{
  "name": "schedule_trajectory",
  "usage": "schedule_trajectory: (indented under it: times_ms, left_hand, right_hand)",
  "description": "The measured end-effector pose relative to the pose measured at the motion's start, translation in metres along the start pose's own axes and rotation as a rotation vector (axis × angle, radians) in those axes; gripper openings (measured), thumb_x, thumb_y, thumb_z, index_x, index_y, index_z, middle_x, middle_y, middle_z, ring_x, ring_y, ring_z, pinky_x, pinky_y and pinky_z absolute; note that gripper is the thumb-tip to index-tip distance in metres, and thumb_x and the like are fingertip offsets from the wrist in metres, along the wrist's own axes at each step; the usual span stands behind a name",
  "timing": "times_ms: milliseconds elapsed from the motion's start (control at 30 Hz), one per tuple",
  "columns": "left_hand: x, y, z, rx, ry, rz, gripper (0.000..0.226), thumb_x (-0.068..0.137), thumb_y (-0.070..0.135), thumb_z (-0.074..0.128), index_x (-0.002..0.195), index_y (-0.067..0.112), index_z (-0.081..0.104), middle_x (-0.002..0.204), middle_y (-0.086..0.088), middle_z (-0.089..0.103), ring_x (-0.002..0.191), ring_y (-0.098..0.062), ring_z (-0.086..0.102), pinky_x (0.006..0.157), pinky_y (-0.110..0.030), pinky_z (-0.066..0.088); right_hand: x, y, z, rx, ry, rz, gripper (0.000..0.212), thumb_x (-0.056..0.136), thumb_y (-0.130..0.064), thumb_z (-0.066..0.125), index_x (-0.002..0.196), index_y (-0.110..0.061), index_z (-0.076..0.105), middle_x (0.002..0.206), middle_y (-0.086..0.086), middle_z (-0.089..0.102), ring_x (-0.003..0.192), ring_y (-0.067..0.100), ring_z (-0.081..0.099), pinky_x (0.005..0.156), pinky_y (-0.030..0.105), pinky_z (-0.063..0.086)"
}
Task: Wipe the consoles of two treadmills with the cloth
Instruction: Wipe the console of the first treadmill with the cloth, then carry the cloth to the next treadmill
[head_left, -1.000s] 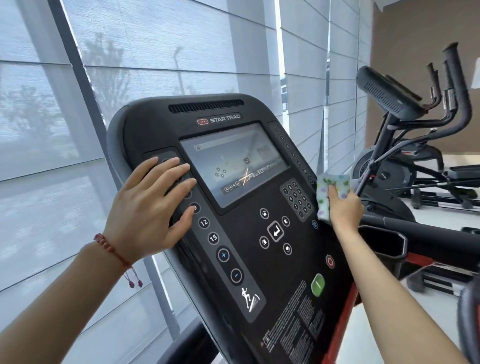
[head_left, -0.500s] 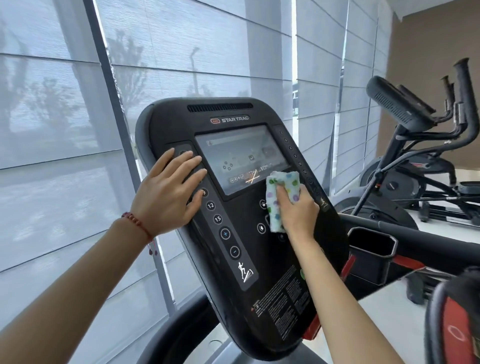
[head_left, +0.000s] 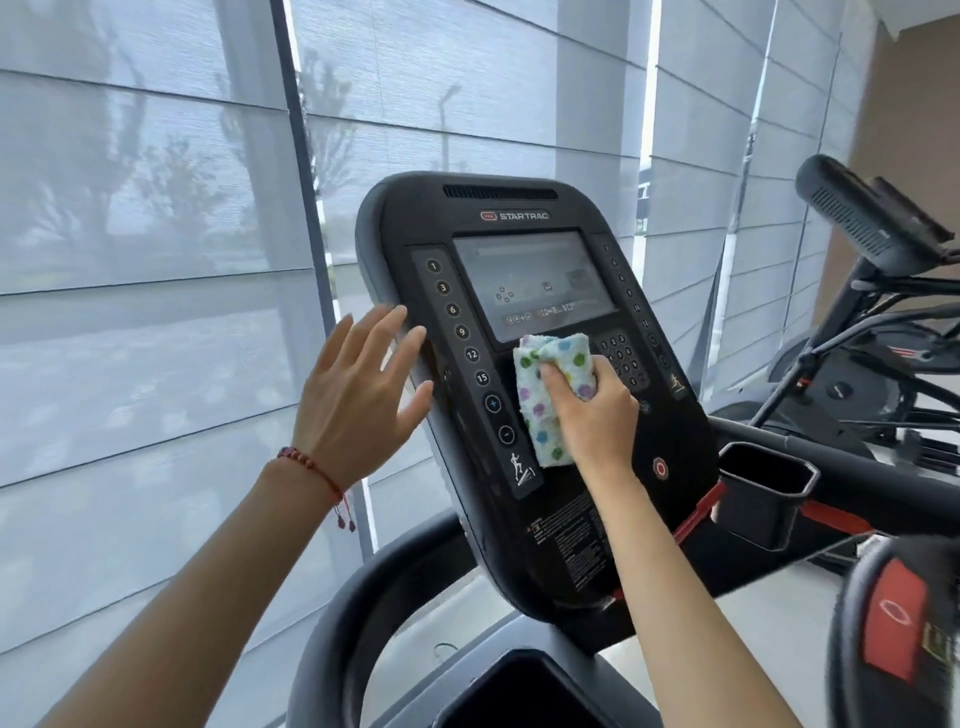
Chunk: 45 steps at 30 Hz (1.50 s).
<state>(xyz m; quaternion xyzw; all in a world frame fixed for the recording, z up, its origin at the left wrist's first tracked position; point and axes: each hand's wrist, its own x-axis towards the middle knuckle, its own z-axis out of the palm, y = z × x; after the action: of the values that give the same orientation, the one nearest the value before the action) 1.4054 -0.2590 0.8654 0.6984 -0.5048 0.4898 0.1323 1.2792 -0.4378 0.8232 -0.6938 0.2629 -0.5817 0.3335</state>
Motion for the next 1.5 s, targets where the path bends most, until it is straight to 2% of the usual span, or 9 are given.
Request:
schedule_trajectory:
  times_ms: [100,300,467,633,767,867,1100,1367,1500]
  left_hand:
    - [-0.023,-0.004,-0.014,0.007,-0.031,-0.041,0.047,0.089,0.033,0.042,0.118,0.000,0.059,0.123,-0.021,0.056,0.118,-0.036,0.050,0.102,-0.050,0.037]
    - [-0.074,-0.025,-0.048,0.006,-0.083,-0.138,0.049,0.089,0.034,0.041,0.118,0.000,0.060,0.123,-0.021,0.057,0.116,-0.038,0.051,0.101,-0.050,0.038]
    - [-0.133,-0.058,-0.087,0.012,-0.144,-0.218,0.050,0.089,0.035,0.039,0.117,0.000,0.060,0.122,-0.022,0.057,0.116,-0.039,0.052,0.099,-0.052,0.040]
    - [-0.209,-0.107,-0.143,0.058,-0.157,-0.294,0.050,0.088,0.035,0.039,0.117,0.000,0.060,0.123,-0.022,0.057,0.116,-0.039,0.052,0.098,-0.052,0.041]
    - [-0.245,-0.122,-0.165,0.070,-0.178,-0.335,0.050,0.089,0.036,0.039,0.118,0.000,0.059,0.124,-0.022,0.056,0.117,-0.039,0.051,0.099,-0.051,0.040]
    - [-0.298,-0.136,-0.190,0.090,-0.192,-0.394,0.050,0.089,0.035,0.039,0.118,0.000,0.059,0.124,-0.021,0.056,0.117,-0.039,0.051,0.099,-0.051,0.040]
    - [-0.421,-0.124,-0.227,0.119,-0.306,-0.510,0.048,0.090,0.033,0.040,0.118,0.000,0.059,0.127,-0.021,0.055,0.119,-0.037,0.049,0.099,-0.051,0.038]
    - [-0.541,-0.068,-0.256,0.193,-0.483,-0.671,0.046,0.090,0.033,0.039,0.119,0.002,0.057,0.127,-0.022,0.054,0.121,-0.032,0.040,0.099,-0.049,0.035]
    - [-0.588,-0.023,-0.271,0.225,-0.632,-0.789,0.055,0.099,0.040,0.021,0.120,0.003,0.056,0.127,-0.021,0.055,0.119,-0.034,0.045,0.100,-0.050,0.037]
  right_hand:
    - [-0.013,-0.019,0.001,0.032,-0.043,-0.010,0.025,0.081,-0.041,0.066,0.081,-0.018,0.058,0.076,-0.004,0.063,0.074,0.015,0.063,0.066,0.029,0.052]
    - [-0.052,-0.068,0.013,0.062,-0.181,-0.059,0.026,0.082,-0.042,0.065,0.081,-0.017,0.057,0.070,-0.015,0.056,0.066,-0.003,0.054,0.057,0.013,0.043]
    - [-0.099,-0.118,0.034,0.083,-0.290,-0.094,0.028,0.082,-0.042,0.064,0.086,-0.015,0.057,0.075,-0.008,0.058,0.065,-0.004,0.052,0.047,0.003,0.041]
    - [-0.170,-0.177,0.075,0.108,-0.405,-0.067,0.031,0.082,-0.043,0.064,0.083,-0.013,0.056,0.072,-0.004,0.057,0.067,0.014,0.056,0.055,0.018,0.046]
    - [-0.210,-0.187,0.086,0.170,-0.416,-0.014,0.030,0.083,-0.041,0.064,0.079,-0.013,0.054,0.069,-0.009,0.055,0.064,0.007,0.054,0.049,0.007,0.042]
    - [-0.263,-0.198,0.097,0.215,-0.470,0.072,0.029,0.082,-0.040,0.064,0.080,-0.012,0.055,0.070,-0.008,0.057,0.066,0.012,0.055,0.055,0.018,0.045]
    - [-0.372,-0.186,0.106,0.213,-0.650,0.225,0.029,0.085,-0.040,0.061,0.087,-0.012,0.056,0.080,-0.001,0.059,0.069,0.009,0.055,0.055,0.018,0.043]
    - [-0.468,-0.134,0.094,0.115,-0.915,0.350,0.032,0.084,-0.041,0.061,0.085,-0.009,0.058,0.075,-0.004,0.058,0.067,0.007,0.054,0.053,0.020,0.039]
    - [-0.500,-0.106,0.083,0.078,-1.042,0.370,0.032,0.085,-0.040,0.061,0.084,-0.008,0.058,0.078,0.001,0.060,0.068,0.009,0.054,0.054,0.019,0.039]
